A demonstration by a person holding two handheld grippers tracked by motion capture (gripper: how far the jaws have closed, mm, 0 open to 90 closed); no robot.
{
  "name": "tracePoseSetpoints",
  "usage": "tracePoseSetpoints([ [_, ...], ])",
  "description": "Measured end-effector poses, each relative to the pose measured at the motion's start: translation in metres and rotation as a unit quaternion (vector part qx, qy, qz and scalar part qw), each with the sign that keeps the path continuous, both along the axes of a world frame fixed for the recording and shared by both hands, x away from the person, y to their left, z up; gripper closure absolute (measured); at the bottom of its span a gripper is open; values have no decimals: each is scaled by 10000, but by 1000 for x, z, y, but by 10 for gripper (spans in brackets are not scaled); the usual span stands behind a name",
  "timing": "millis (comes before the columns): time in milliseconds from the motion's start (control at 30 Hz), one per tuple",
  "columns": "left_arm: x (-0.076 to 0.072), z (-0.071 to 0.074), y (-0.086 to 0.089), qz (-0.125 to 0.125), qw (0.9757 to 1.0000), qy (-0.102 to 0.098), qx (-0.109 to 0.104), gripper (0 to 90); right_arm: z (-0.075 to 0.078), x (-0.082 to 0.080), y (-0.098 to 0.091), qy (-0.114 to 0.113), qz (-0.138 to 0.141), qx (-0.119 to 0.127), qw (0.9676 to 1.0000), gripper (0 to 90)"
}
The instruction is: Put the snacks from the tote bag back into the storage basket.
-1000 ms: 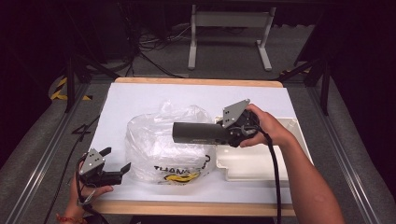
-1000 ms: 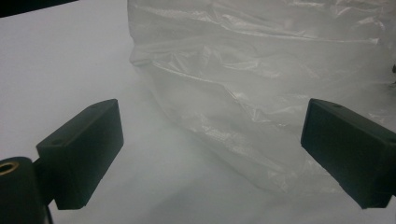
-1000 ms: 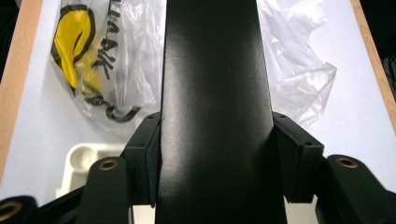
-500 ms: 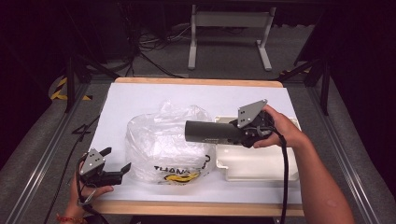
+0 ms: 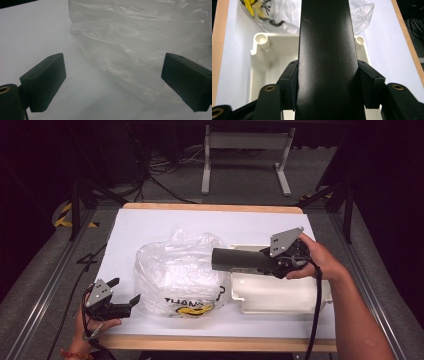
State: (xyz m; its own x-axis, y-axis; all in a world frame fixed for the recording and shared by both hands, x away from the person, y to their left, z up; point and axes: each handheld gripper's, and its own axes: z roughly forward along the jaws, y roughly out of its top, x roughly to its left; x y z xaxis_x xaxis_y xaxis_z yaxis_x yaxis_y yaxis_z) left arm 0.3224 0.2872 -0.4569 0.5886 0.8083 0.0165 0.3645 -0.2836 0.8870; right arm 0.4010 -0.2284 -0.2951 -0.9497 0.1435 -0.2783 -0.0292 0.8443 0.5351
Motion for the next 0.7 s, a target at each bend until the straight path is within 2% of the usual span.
tracePoseSetpoints([
  [467, 0, 0, 0, 3, 10000, 8, 3, 65, 2, -5, -32, -21, -208, 9, 9998, 427],
  [700, 1, 0, 0, -2, 10000, 7, 17, 65, 1, -8, -56, 6, -353, -22, 9994, 426],
])
